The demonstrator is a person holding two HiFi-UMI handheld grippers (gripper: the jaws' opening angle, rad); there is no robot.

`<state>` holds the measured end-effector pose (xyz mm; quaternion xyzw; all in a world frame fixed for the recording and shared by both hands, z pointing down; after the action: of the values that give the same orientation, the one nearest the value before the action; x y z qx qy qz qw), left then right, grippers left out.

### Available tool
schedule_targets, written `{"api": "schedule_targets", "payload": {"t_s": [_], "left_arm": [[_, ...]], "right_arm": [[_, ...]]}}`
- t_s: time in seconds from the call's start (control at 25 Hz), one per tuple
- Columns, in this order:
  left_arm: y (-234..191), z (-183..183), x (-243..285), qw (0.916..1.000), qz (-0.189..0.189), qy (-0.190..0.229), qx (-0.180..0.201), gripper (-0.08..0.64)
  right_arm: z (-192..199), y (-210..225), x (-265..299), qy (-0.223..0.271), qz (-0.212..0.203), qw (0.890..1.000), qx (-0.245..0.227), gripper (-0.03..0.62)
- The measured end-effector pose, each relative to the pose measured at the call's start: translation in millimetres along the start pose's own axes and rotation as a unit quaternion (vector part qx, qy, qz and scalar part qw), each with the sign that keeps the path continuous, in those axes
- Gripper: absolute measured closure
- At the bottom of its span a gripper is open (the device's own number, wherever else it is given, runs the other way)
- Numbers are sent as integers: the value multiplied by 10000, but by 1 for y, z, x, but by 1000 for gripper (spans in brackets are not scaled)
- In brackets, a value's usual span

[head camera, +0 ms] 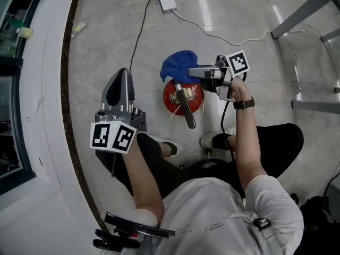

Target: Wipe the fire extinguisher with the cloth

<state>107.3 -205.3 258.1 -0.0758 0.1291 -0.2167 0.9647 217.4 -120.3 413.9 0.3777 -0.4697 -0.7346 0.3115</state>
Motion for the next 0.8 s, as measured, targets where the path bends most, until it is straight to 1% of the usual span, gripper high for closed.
{"api": "schedule_targets", "payload": {"t_s": [0.04, 0.08, 0.12, 0.16, 0.2, 0.28, 0.36, 0.4, 0.48, 0.6, 0.68, 0.8], "left_arm": [[-1, 2, -3, 10000, -24, -32, 0, 560], [-2, 4, -6, 10000, -51, -59, 7, 560], [-4, 5, -10, 9999, -81, -80, 17, 560], [-6, 5, -13, 9999, -115, -100, 25, 560], [-8, 7, -16, 9998, -155, -123, 29, 560], [-14, 9, -21, 9995, -241, -182, 26, 560], [-19, 13, -26, 9992, -308, -244, 34, 560], [-22, 15, -28, 9991, -335, -271, 44, 560], [-28, 20, -32, 9987, -396, -322, 60, 560], [-39, 29, -36, 9978, -514, -411, 54, 560], [-42, 33, -37, 9975, -552, -439, 39, 560], [-48, 34, -38, 9974, -571, -436, 28, 560]], "right_arm": [[-1, 26, -7, 156, 261, 9995, 126, 525], [3, 59, -16, 147, 691, 9975, 93, 526], [11, 95, -24, 12, 1174, 9931, 28, 526], [23, 131, -33, -109, 1584, 9873, 59, 526], [35, 165, -42, -115, 1878, 9819, 228, 526], [56, 224, -61, 189, 2282, 9699, 832, 526], [71, 263, -79, 547, 2583, 9528, 1500, 529], [75, 277, -87, 562, 2704, 9484, 1556, 528], [79, 306, -98, 417, 2926, 9465, 1294, 528], [89, 338, -105, 312, 3246, 9383, 1149, 528], [93, 355, -112, 150, 3528, 9307, 951, 528], [97, 371, -121, -282, 3998, 9155, 362, 528]]}}
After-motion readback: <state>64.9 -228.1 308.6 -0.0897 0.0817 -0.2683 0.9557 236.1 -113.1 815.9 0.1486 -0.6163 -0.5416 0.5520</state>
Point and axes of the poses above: the fingertips, and each gripper's own axes: x forward along the fingers, y to its right, z out of its underside, the point moved 1 cm from there along -x, backward along the fingers, and after that the axes turned 15 degrees about y, right-handed, at the moved point
